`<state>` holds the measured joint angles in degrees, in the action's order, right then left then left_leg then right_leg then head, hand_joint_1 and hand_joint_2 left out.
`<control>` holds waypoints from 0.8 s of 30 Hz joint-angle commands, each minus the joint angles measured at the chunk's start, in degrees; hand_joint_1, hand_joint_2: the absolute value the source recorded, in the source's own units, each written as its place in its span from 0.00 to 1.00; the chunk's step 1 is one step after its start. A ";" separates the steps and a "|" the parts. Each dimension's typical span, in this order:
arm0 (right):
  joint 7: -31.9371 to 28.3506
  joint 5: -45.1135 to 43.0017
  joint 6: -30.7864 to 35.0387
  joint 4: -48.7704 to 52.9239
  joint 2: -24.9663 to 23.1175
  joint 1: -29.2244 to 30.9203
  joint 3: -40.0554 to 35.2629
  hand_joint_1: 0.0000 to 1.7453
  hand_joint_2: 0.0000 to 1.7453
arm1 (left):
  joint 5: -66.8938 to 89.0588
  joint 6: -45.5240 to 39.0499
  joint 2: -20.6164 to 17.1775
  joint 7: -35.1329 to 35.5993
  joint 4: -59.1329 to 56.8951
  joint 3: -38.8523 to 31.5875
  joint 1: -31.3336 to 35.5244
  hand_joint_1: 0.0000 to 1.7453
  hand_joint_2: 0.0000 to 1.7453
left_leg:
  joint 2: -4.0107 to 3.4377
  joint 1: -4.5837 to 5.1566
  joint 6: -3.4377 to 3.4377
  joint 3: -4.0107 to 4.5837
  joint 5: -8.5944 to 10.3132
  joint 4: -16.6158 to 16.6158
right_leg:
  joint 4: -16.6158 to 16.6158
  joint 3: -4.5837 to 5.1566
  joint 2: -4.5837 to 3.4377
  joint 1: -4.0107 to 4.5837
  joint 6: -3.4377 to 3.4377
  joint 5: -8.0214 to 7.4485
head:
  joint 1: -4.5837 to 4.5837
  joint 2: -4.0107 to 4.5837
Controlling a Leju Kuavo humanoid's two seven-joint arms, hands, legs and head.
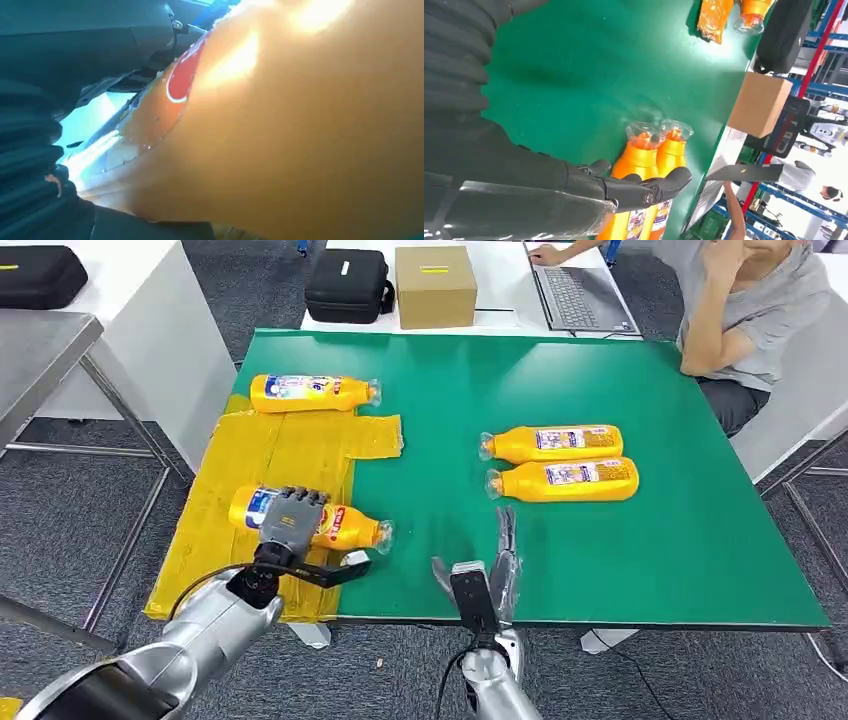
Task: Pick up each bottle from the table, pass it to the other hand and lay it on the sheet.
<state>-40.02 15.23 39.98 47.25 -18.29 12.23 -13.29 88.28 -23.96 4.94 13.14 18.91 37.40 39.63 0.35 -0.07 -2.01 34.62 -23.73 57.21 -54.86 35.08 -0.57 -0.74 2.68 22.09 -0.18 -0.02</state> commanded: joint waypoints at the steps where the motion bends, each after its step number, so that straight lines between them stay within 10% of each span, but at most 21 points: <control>1: 0.02 -0.16 0.02 -3.72 1.08 2.42 -0.32 0.00 1.00 | 0.20 -0.08 0.92 -0.03 -3.70 0.04 0.63 0.45 1.00 | -0.07 0.00 0.09 -0.27 -0.14 -0.02 | 0.00 -0.25 0.01 0.02 -0.09 0.14 | 0.00 0.00; 10: 0.02 -0.16 0.02 -3.72 1.08 2.42 -0.32 0.00 1.00 | 0.20 -0.08 0.92 -0.03 -3.70 0.04 0.63 0.45 1.00 | -0.07 -0.01 0.08 -0.21 -0.11 -0.02 | 0.00 -0.19 0.00 0.02 -0.08 0.10 | 0.00 0.00; 12: 0.02 0.08 0.02 -3.84 1.11 2.45 -0.15 0.00 1.00 | 0.88 -0.30 1.17 1.00 -3.84 0.17 0.72 0.09 1.00 | -0.08 -0.02 0.10 -0.27 -0.14 -0.02 | 0.01 -0.24 0.00 0.04 -0.10 0.12 | 0.00 0.00; 14: 0.02 0.23 0.02 -3.93 1.16 2.40 -0.08 0.00 1.00 | 1.38 -0.45 1.33 1.80 -3.88 0.21 0.79 0.00 1.00 | -0.03 -0.01 0.05 -0.13 -0.06 -0.03 | 0.02 -0.12 0.01 0.02 -0.05 0.05 | 0.00 0.02; 15: 0.02 0.32 0.02 -3.99 1.17 2.45 -0.03 0.00 1.00 | 1.72 -0.17 1.51 2.95 -3.98 0.19 0.85 0.00 0.00 | -0.05 -0.02 0.08 -0.22 -0.12 0.00 | 0.00 -0.22 0.02 0.04 -0.08 0.11 | 0.02 0.00; 24: 0.02 1.04 0.02 -4.88 0.90 3.27 0.10 0.00 1.00 | 1.49 -1.34 2.77 0.28 -3.06 -1.24 1.15 0.00 0.00 | 0.06 -0.03 0.10 -0.26 -0.13 0.01 | -0.01 -0.26 0.12 0.04 -0.10 0.14 | 0.00 0.00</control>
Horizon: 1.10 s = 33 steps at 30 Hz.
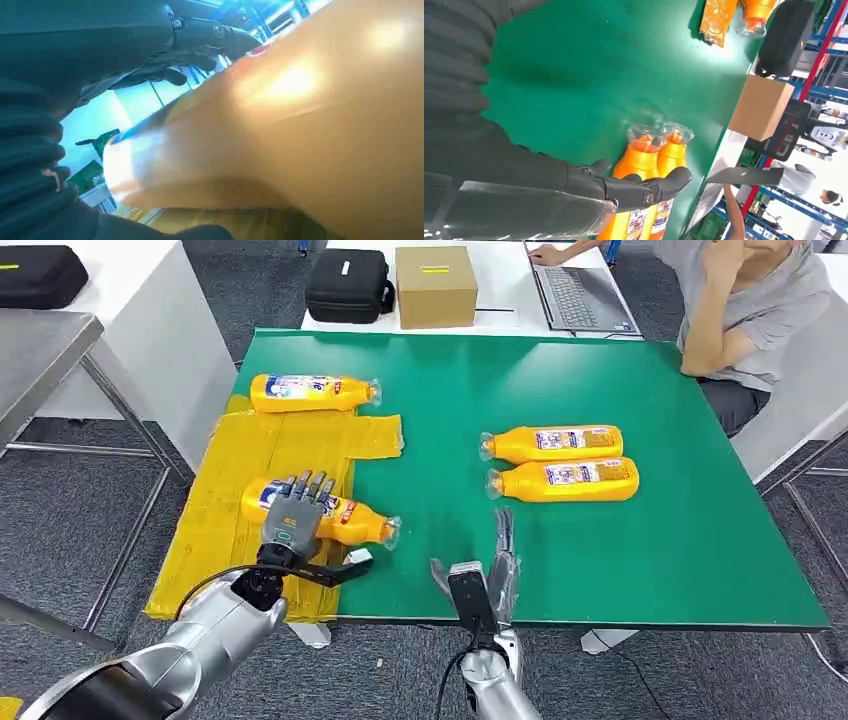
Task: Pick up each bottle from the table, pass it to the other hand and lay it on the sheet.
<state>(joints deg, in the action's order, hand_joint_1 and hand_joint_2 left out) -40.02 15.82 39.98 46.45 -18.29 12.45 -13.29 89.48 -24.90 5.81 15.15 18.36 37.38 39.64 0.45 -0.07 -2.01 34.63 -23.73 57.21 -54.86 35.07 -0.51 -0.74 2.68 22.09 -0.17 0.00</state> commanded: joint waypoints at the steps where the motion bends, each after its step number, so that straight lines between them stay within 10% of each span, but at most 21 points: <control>1: 0.02 0.83 0.02 -4.05 0.77 3.03 0.54 0.00 1.00 | 0.41 -1.03 2.09 -1.94 -2.18 -1.41 1.13 0.00 0.00 | -0.03 -0.02 0.06 -0.15 -0.09 0.01 | 0.00 -0.15 0.04 0.03 -0.07 0.08 | 0.00 -0.02; 33: 0.02 4.12 0.02 -1.42 1.37 1.19 3.84 0.00 1.00 | 0.52 -3.29 0.54 -3.05 23.08 9.91 -5.57 0.00 0.00 | -0.03 0.00 0.09 -0.07 -0.10 0.00 | -0.02 -0.07 0.06 0.03 -0.08 0.11 | 0.00 -0.02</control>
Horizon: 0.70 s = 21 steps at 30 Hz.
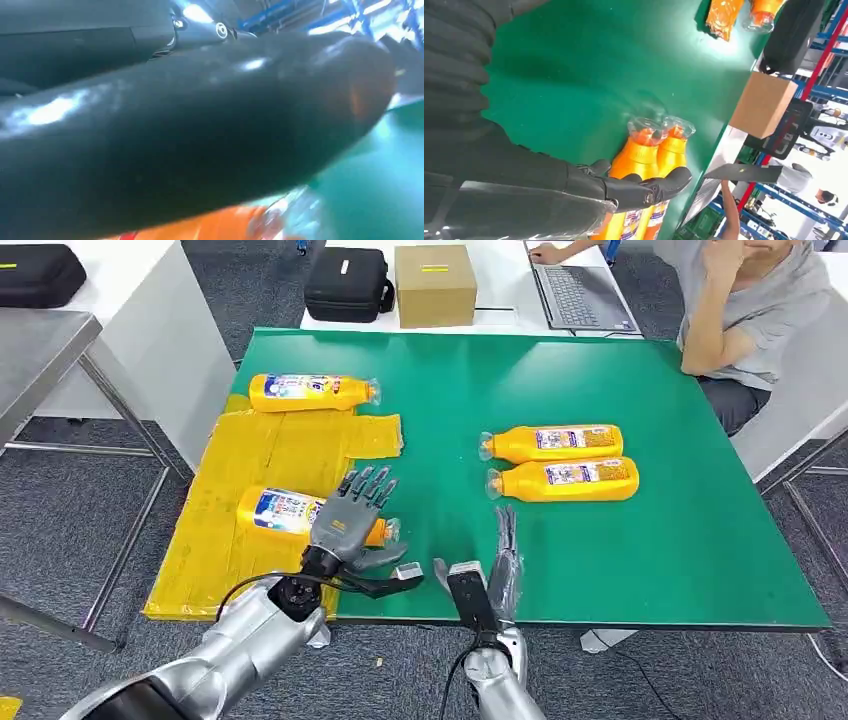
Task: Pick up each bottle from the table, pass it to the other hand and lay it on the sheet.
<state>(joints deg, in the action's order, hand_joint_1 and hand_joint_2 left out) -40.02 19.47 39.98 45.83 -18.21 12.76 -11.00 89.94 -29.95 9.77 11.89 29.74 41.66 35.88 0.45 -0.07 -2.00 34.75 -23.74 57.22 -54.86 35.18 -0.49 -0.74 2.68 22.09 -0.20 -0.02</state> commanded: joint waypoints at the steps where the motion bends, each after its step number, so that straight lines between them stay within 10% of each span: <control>1: 0.02 0.47 0.02 -0.81 1.29 0.89 1.54 0.00 1.00 | 0.06 1.77 -3.41 0.20 11.71 5.63 -1.81 0.00 0.00 | -0.01 0.00 0.06 -0.11 -0.05 -0.01 | -0.01 -0.10 0.04 0.01 -0.06 0.06 | 0.02 0.02; 10: 0.02 0.88 0.02 0.47 1.28 0.16 2.10 0.00 1.00 | 0.06 -0.42 -6.04 -0.34 20.54 4.55 -4.52 0.00 0.00 | -0.10 0.00 0.07 -0.17 -0.09 -0.02 | -0.01 -0.13 -0.04 0.01 -0.08 0.09 | 0.02 0.00; 11: 0.02 0.61 0.02 2.00 1.32 -0.55 2.02 0.00 1.00 | 0.06 -2.22 -6.09 -2.19 23.91 1.77 -6.57 0.00 1.00 | -0.13 -0.01 0.12 -0.29 -0.17 0.00 | -0.05 -0.24 -0.04 0.03 -0.13 0.17 | 0.00 0.00; 21: 0.02 -5.45 0.02 17.02 2.40 -6.03 1.89 0.00 1.00 | -48.78 -6.61 2.42 -43.44 24.30 -10.51 -12.41 0.00 1.00 | 0.07 0.00 0.08 -0.19 -0.16 0.04 | -0.06 -0.20 0.16 0.02 -0.11 0.21 | 0.02 0.00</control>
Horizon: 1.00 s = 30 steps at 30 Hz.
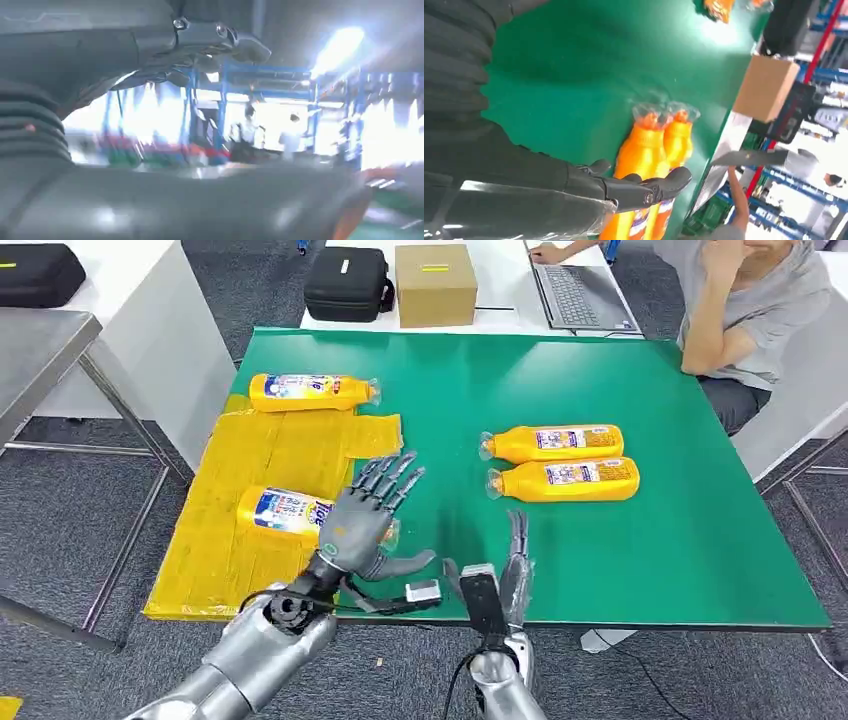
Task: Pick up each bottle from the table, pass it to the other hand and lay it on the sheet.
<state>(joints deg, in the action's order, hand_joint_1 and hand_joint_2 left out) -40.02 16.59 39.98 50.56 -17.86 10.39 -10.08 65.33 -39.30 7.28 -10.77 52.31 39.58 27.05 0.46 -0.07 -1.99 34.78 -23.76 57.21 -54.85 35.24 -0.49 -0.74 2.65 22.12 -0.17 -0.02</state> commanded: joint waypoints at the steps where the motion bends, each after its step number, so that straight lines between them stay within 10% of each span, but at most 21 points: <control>1: 0.02 -2.42 0.02 13.64 2.18 -4.37 1.21 0.00 1.00 | -25.51 3.39 5.02 -21.90 2.33 -8.43 -4.00 0.00 1.00 | 0.12 0.00 0.07 -0.24 -0.14 0.04 | -0.06 -0.28 0.21 0.02 -0.08 0.20 | 0.00 0.00; 11: 0.02 -8.76 0.02 40.38 8.62 -15.96 -5.75 0.00 1.00 | -42.72 6.69 3.21 -29.23 1.96 -8.92 -6.22 0.00 1.00 | 0.09 0.01 0.13 -0.33 -0.26 0.05 | -0.10 -0.36 0.18 0.02 -0.14 0.32 | -0.02 0.00; 28: 0.02 -20.51 -8.98 40.36 9.61 -16.91 -7.66 0.00 1.00 | -47.76 8.76 2.43 -29.23 2.87 -10.48 -8.57 0.00 1.00 | 0.01 -0.02 0.14 -0.27 -0.21 -0.02 | -0.01 -0.28 0.07 0.05 -0.19 0.25 | 0.00 0.00; 29: 0.02 -21.16 -12.31 39.53 8.54 -17.50 -5.61 0.00 0.00 | -48.30 9.45 2.30 -29.21 3.30 -10.70 -9.15 0.00 1.00 | -0.03 -0.01 0.11 -0.19 -0.16 -0.05 | 0.03 -0.20 0.02 0.04 -0.16 0.18 | -0.02 0.00; 30: 0.02 -21.98 -15.29 38.84 7.83 -17.90 -3.95 0.00 0.00 | -49.14 9.97 2.34 -28.83 3.65 -11.22 -9.65 0.00 1.00 | -0.08 -0.01 0.13 -0.29 -0.23 -0.01 | -0.01 -0.29 -0.01 0.04 -0.18 0.24 | 0.00 0.00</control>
<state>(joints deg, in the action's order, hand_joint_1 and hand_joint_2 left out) -40.02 -3.41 31.21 90.73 -9.92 -6.75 -17.05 17.86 -30.80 11.08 -40.11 56.11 29.97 17.82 0.49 -0.07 -1.95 34.85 -23.80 57.21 -54.84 35.26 -0.46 -0.72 2.57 22.19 -0.17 -0.02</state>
